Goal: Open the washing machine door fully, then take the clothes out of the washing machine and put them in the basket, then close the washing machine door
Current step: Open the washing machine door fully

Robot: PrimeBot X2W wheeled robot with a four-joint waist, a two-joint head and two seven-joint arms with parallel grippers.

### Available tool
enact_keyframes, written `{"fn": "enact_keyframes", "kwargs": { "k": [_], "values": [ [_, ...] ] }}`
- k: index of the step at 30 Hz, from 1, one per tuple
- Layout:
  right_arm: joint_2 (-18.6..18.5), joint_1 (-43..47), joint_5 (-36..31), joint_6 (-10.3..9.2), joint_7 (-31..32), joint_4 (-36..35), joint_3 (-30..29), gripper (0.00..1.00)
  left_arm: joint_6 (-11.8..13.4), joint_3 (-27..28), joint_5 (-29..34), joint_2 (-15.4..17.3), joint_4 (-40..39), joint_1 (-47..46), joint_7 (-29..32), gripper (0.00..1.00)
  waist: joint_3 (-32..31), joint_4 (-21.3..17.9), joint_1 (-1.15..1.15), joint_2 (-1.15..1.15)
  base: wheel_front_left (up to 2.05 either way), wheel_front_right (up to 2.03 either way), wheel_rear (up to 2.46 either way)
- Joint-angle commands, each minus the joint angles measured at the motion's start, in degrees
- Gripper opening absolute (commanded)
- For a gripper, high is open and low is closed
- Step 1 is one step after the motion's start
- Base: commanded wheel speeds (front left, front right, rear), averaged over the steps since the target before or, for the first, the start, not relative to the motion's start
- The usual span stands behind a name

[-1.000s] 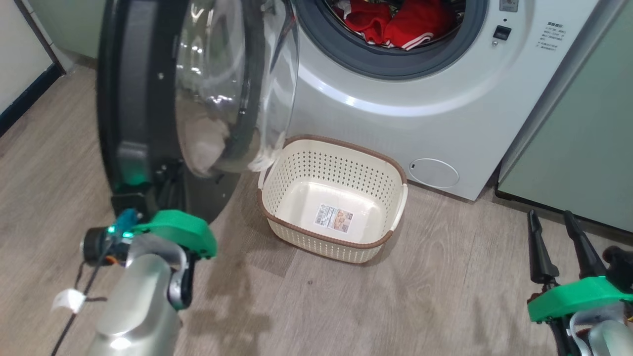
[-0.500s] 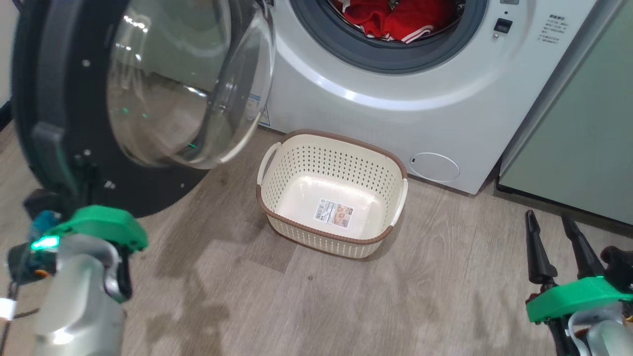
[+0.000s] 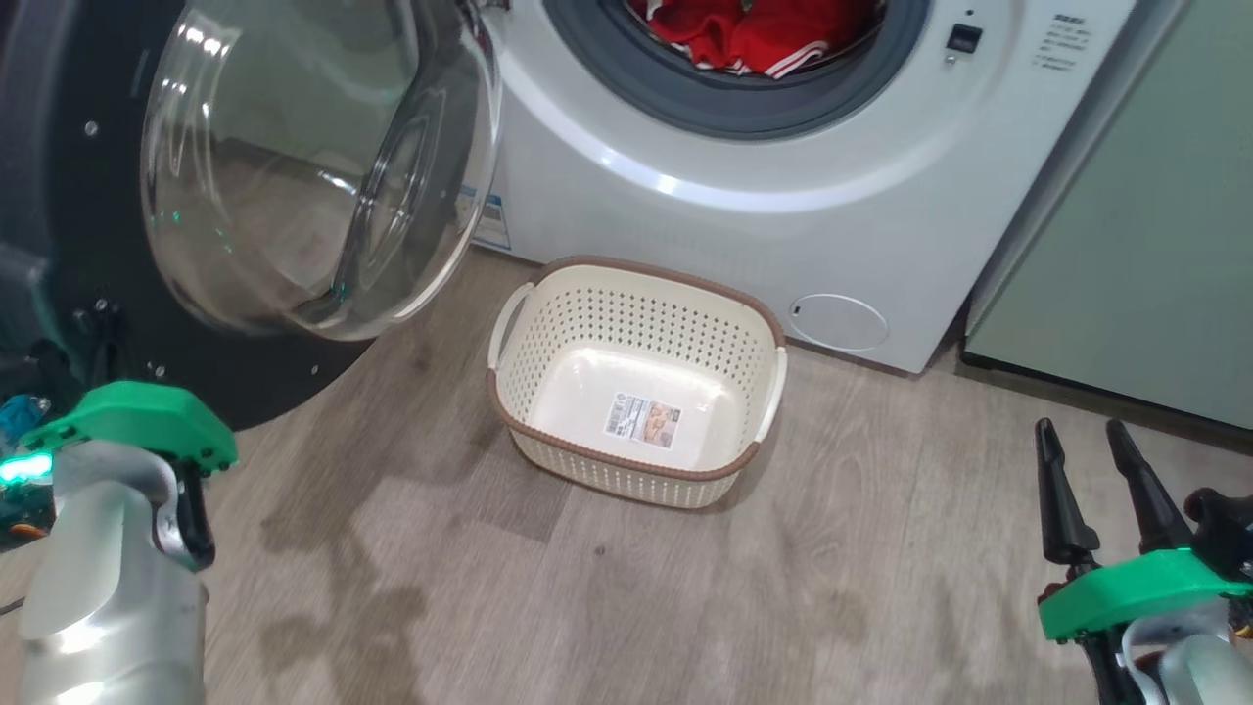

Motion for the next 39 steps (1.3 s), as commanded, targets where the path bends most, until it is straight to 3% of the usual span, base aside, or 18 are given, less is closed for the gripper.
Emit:
{"fn": "enact_keyframes", "kwargs": {
  "k": [1,9,16,17,19,20,22,23,30,39],
  "values": [
    [-0.9,-1.8,0.5,0.37,-0.5,-1.6,0.8,1.0,-0.4,1.7,0.9,1.8,-1.7,-2.1,-0.4,0.0,-0.5,-0.6,0.0,0.0,0.0,0.0,0.0],
    [0.7,-0.9,0.4,0.37,-0.5,-2.2,0.0,1.0,-3.7,1.8,3.8,-1.0,-6.4,3.3,-0.4,0.0,-2.9,-4.7,0.0,0.0,0.0,0.0,0.0],
    [2.1,-0.2,-0.7,0.37,-0.5,-2.8,-0.4,1.0,-7.5,0.0,6.3,-3.5,-11.9,9.3,-0.4,0.0,-4.8,-10.6,0.0,0.0,0.0,0.0,0.0],
    [2.3,-0.1,-1.0,0.37,-0.5,-2.8,-0.7,1.0,-7.8,-0.4,6.8,-3.7,-12.8,10.0,-0.4,0.2,-5.0,-11.5,0.0,0.0,0.0,0.0,0.0],
    [2.8,0.0,-1.6,0.37,-0.5,-2.8,-1.1,1.0,-8.4,-0.7,7.0,-4.4,-14.0,11.6,-0.4,0.49,-5.4,-13.3,0.0,0.0,0.0,0.0,0.0],
    [2.8,0.0,-1.6,0.37,-0.5,-2.8,-1.1,1.0,-8.4,-0.7,7.0,-4.4,-14.0,11.6,-0.4,0.49,-5.4,-13.3,0.0,0.0,0.0,0.0,0.0],
    [3.1,0.2,-2.4,0.37,-0.5,-3.0,-1.2,1.0,-8.9,-1.0,6.8,-5.1,-14.5,12.7,-0.4,0.93,-5.7,-15.2,0.0,0.0,0.0,0.0,0.0],
    [3.2,0.3,-2.8,0.37,-0.5,-3.1,-1.2,1.0,-9.1,-1.1,6.7,-5.3,-14.8,13.1,-0.4,1.0,-5.8,-16.2,0.0,0.0,0.0,0.0,0.0],
    [3.4,1.7,-5.4,0.37,-0.5,-4.2,-1.3,1.0,-9.9,-1.7,6.2,-6.6,-15.5,14.6,-0.4,1.0,-6.5,-21.8,0.0,0.0,0.0,0.0,0.0],
    [3.3,4.1,-7.3,0.37,-0.5,-5.1,-2.4,1.0,-10.3,-2.5,6.8,-7.1,-13.2,15.2,-0.4,1.0,-7.4,-25.7,0.0,0.0,0.0,0.0,0.0]
  ]
}}
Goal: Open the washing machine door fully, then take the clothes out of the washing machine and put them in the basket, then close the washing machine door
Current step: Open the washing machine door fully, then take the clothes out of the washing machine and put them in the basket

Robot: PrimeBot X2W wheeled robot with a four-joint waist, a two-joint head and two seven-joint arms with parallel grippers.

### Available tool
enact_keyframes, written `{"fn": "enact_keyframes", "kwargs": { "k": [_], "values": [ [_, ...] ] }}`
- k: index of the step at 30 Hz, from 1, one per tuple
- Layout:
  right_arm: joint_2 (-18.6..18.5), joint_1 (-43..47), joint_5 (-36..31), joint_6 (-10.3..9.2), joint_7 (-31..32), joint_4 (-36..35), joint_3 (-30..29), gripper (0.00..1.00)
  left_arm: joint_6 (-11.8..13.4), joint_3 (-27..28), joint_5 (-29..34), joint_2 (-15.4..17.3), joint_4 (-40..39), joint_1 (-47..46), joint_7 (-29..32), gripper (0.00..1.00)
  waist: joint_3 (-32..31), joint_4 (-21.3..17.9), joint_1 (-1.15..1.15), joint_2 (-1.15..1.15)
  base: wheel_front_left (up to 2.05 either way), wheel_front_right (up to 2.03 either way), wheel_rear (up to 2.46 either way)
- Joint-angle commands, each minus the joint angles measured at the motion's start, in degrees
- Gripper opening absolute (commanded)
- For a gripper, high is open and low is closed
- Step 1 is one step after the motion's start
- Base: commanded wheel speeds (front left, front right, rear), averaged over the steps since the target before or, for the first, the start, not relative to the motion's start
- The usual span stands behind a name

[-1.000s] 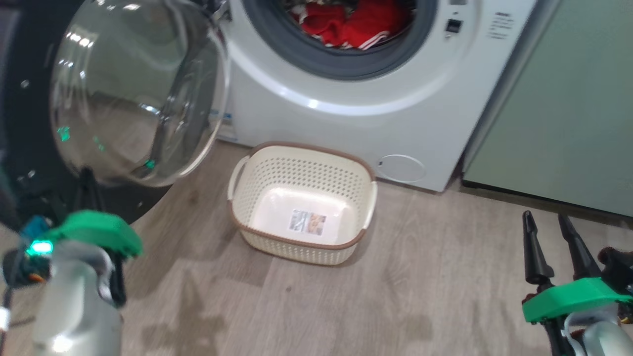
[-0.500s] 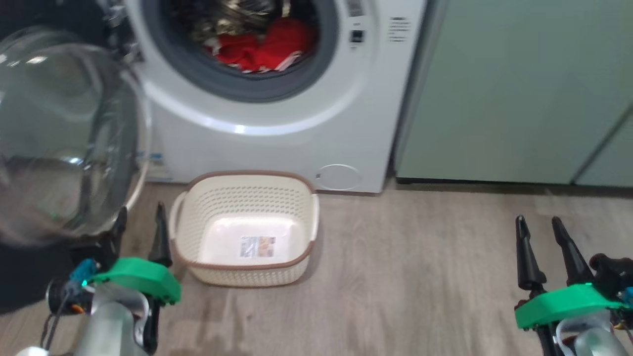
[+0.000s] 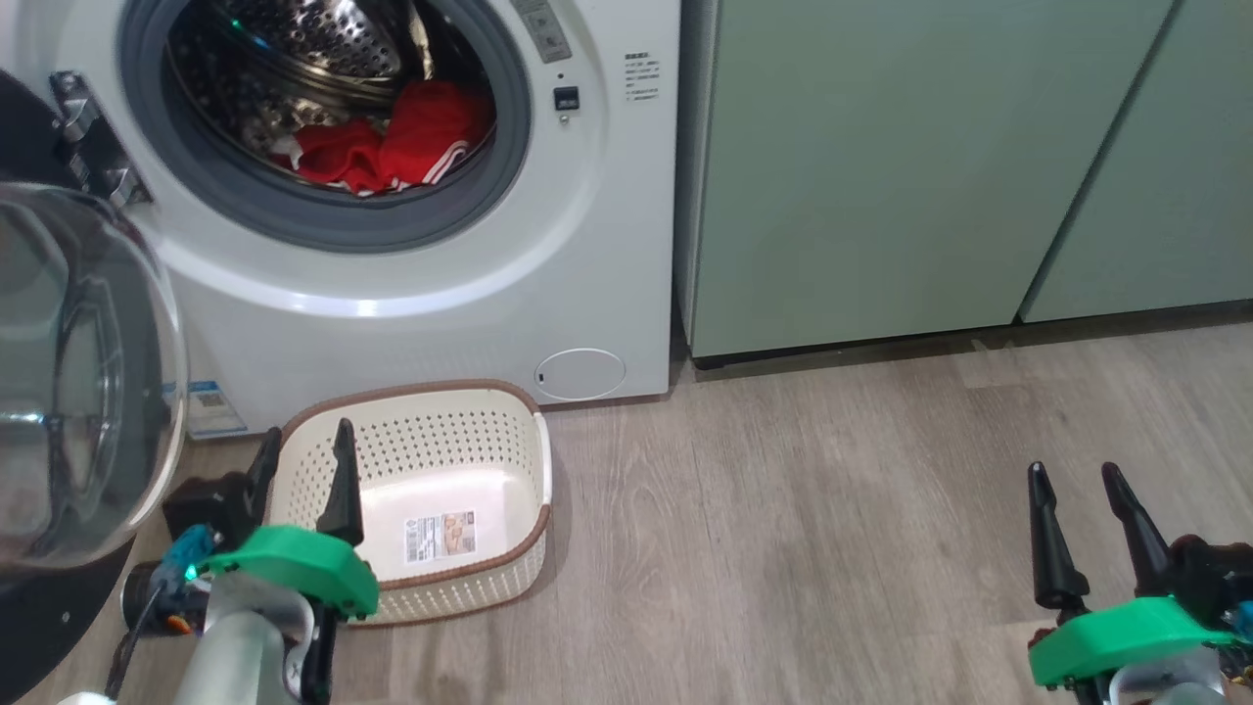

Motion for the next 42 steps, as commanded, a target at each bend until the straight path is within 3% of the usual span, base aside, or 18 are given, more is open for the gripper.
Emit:
{"fn": "enact_keyframes", "kwargs": {
  "k": [1,27,42],
  "values": [
    [-0.6,-0.9,-0.5,0.37,-0.5,-2.2,0.9,1.0,-0.1,1.1,0.4,0.8,-1.6,-1.3,-0.4,1.0,-0.1,-0.3,0.0,0.0,0.0,0.0,0.0],
    [-0.3,-1.2,-0.5,0.37,-0.5,-2.3,0.9,1.0,-0.2,2.8,0.3,0.7,-1.2,-1.9,-0.4,1.0,0.7,1.5,0.0,0.0,0.0,0.0,0.0],
    [-0.1,-1.4,-0.2,0.37,-0.5,-1.7,1.3,1.0,-0.4,0.3,-1.9,0.5,-1.0,-2.5,-0.4,1.0,1.3,2.4,0.0,0.0,0.54,-0.54,0.0]
  ]
}}
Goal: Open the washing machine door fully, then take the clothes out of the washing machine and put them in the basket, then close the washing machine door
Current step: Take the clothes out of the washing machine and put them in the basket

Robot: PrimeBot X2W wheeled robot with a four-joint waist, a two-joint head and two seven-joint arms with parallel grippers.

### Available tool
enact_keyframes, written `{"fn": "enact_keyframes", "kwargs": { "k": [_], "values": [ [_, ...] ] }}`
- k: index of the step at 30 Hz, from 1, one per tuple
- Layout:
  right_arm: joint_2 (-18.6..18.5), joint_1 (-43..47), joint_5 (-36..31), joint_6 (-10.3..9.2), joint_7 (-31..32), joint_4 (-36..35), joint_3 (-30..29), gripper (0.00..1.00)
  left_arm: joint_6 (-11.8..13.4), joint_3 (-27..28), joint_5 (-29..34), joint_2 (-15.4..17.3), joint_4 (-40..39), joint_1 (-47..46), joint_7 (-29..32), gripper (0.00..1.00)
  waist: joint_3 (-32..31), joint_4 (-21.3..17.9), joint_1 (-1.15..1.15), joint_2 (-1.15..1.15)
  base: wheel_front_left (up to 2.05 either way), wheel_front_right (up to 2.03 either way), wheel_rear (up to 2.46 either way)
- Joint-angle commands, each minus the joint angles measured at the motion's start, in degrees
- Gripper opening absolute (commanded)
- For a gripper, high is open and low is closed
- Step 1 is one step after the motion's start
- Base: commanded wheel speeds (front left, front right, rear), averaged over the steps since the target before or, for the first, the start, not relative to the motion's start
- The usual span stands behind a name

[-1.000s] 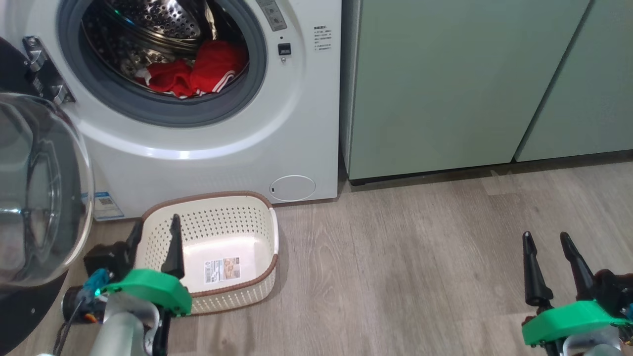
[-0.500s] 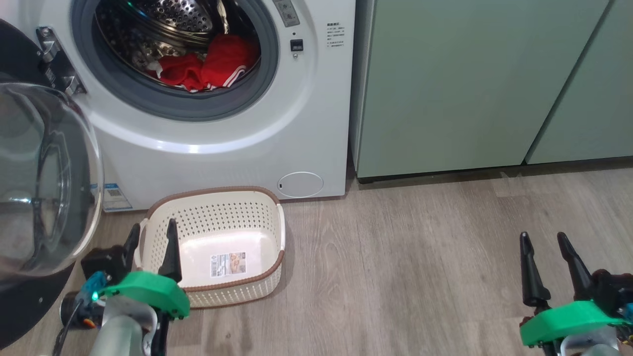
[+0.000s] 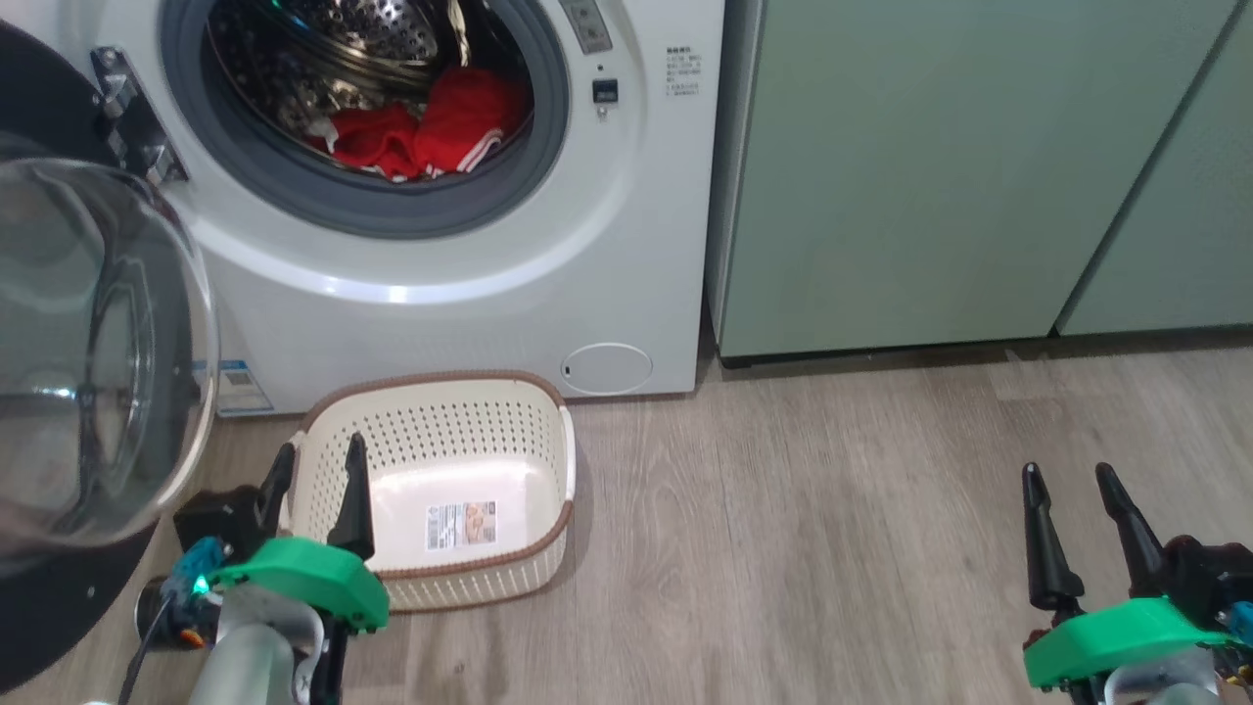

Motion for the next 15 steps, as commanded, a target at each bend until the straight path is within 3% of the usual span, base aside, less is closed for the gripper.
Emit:
{"fn": "enact_keyframes", "kwargs": {
  "k": [1,15],
  "values": [
    [-0.4,-1.5,0.2,0.37,-0.5,-1.7,1.3,1.0,-0.1,1.6,-0.3,0.9,-1.6,-3.5,-0.4,1.0,0.1,0.0,0.0,0.0,1.63,-1.63,0.0],
    [0.1,-2.3,0.4,0.37,-0.5,-1.6,1.6,1.0,-0.1,0.4,-1.2,1.0,-0.8,-4.8,-0.4,1.0,1.1,0.4,0.0,0.0,2.03,-2.03,0.0]
  ]
}}
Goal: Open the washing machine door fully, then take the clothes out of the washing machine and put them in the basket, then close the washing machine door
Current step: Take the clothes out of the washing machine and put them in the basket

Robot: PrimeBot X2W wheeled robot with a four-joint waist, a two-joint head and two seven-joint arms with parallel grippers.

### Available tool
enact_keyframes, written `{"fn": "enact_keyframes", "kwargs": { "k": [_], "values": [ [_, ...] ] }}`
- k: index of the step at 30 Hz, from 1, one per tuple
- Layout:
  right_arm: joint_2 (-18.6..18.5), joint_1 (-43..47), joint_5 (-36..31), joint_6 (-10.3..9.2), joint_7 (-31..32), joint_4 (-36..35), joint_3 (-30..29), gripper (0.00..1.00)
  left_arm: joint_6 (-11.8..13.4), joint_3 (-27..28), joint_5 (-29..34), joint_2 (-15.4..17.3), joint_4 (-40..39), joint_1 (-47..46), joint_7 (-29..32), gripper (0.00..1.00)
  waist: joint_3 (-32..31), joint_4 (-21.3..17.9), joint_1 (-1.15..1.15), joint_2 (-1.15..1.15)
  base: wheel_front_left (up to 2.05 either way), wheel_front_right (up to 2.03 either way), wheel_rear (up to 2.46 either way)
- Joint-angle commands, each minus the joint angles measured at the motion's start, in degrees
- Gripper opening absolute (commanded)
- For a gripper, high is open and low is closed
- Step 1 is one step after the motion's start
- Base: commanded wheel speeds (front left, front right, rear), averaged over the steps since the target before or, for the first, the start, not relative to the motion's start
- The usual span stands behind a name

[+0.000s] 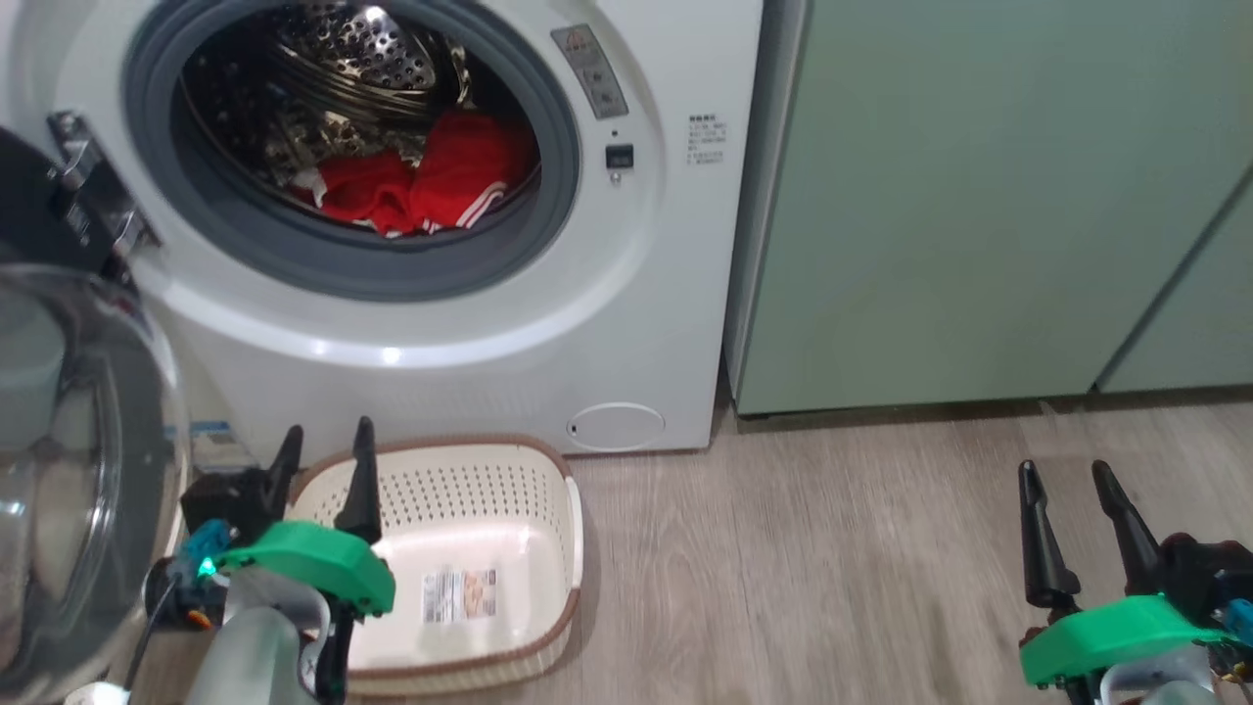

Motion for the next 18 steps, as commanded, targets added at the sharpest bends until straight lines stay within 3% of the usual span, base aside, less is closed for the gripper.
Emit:
{"fn": "enact_keyframes", "kwargs": {
  "k": [1,9,18],
  "values": [
    [-0.1,-2.1,0.3,0.36,-0.5,-1.6,1.4,1.0,0.0,1.0,-0.5,1.0,-1.3,-3.0,-0.4,1.0,0.0,0.0,0.0,0.0,1.6,-1.6,0.0],
    [-0.1,-2.4,0.4,0.36,-0.5,-1.6,1.8,1.0,0.3,0.0,0.6,1.0,0.2,-3.0,-0.4,1.0,0.4,-0.3,0.0,0.0,0.98,-0.98,0.0],
    [-0.3,-2.8,0.6,0.36,-0.5,-1.4,2.3,1.0,0.2,-1.2,0.5,1.1,6.9,-6.6,0.4,1.0,1.7,-0.9,0.0,0.0,0.0,0.0,0.0]
  ]
}}
